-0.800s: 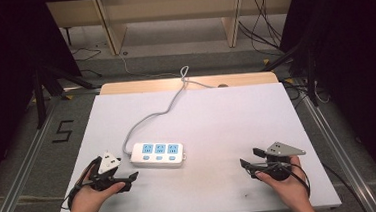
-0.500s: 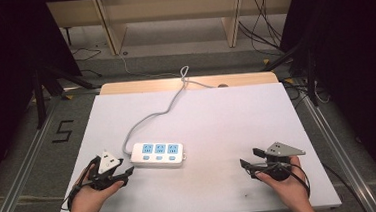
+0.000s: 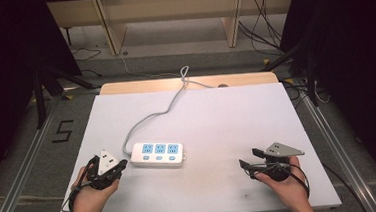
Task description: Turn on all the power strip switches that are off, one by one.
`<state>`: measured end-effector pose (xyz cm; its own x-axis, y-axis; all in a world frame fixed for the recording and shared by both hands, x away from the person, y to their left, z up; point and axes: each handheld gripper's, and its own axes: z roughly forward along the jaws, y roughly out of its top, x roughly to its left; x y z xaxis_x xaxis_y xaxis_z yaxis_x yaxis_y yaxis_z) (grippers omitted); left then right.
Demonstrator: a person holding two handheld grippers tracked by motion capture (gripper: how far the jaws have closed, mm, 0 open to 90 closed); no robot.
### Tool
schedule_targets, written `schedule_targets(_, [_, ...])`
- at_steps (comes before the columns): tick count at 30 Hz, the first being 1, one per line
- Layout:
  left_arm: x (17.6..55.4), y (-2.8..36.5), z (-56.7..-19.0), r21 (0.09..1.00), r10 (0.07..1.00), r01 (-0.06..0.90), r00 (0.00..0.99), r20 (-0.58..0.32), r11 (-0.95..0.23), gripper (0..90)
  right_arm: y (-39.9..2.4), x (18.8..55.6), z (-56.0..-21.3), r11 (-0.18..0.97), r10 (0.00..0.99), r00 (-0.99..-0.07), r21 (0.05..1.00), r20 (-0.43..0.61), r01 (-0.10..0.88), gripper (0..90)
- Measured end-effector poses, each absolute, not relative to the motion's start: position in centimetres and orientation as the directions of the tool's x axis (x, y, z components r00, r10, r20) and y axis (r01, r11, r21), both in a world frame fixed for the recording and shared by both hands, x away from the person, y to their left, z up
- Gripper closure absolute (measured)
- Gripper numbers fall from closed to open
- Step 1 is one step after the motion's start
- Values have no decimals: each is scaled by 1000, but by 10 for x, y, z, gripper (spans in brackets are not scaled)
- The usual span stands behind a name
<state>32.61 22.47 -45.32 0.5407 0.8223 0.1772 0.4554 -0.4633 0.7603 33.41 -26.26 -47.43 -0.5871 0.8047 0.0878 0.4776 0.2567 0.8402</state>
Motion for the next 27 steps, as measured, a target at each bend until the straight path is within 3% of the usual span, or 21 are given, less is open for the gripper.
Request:
schedule_targets(16, [337, 217, -447, 760, 837, 502, 539, 100, -413, 893, -261, 334, -475, 262, 804, -588, 837, 86, 480, 335])
schedule_targets(27, [349, 202, -445, 721, 824, 525, 556, 112, -452, 893, -260, 334, -475, 263, 805, -587, 833, 89, 487, 336])
